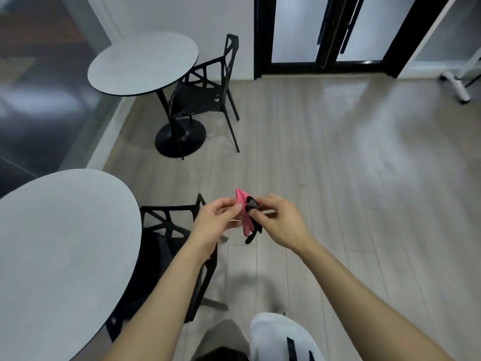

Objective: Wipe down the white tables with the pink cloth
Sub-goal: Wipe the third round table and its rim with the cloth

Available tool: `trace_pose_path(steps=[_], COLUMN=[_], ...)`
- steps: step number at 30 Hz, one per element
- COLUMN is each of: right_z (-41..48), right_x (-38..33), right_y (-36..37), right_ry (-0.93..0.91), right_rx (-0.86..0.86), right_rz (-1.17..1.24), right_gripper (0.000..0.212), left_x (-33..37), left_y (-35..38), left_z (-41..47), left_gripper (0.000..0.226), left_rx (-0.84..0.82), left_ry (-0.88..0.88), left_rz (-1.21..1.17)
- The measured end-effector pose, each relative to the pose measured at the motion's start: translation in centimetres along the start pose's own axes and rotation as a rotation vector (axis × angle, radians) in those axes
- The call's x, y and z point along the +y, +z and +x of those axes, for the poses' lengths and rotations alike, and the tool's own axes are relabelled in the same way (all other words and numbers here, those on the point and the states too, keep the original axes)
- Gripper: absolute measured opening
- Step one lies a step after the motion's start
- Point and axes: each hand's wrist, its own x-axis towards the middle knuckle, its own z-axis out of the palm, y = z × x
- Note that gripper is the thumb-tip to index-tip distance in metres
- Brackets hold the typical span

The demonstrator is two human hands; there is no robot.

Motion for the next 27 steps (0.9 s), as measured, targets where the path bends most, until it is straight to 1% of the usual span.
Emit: trace_pose_path(steps=[3,5,9,12,16,18,20,21,22,25,27], right_z=[2.6,4.9,10.4,15.2,22.7,26.4,30.1,32.0,33.8,38.9,42.2], right_x=[-0.3,-0.5,-0.6,-1.0,-2.0,-3.0,-4.0,-4.5,-4.9,-5.9,-6.4], right_y=[-2.9,-4.3,-6.6,-8.2,-10.4,-11.3,-12.0,-12.1,-12.1,-11.6,-10.9], right_ry=[0.025,0.048,0.045,0.022,-0.001,0.035,0.053,0.051,0.052,0.058,0.043], right_rx=[-0.012,-0.011,-0.035,-0.068,-0.030,-0.003,0.035,0.050,0.061,0.052,0.012], right_rz=[0.026,0.036,-0.021,-0.039,-0.036,-0.002,0.022,0.035,0.050,0.114,0.116], right_gripper=[0.016,0.014,0.015,0.012,0.006,0.010,0.017,0.020,0.023,0.027,0.026], left_x=[1.5,2.8,5.2,6.9,9.8,11.5,13.6,14.6,15.7,18.2,19.5], left_y=[1.6,2.0,1.7,1.6,2.1,2.0,2.1,2.1,1.9,0.7,-0.6], left_z=[1.9,3.7,8.7,13.9,21.5,25.2,27.8,28.8,29.9,32.4,34.3], left_gripper=[0.020,0.019,0.007,0.011,0.022,0.016,0.006,0.005,0.008,0.021,0.018], left_rx=[0.044,0.114,0.277,0.374,0.404,0.326,0.139,0.050,0.002,0.014,0.057], left_ry=[0.014,0.034,0.144,0.255,0.428,0.443,0.362,0.321,0.305,0.332,0.326], left_rz=[0.037,0.072,0.280,0.471,0.600,0.574,0.411,0.320,0.265,0.259,0.244])
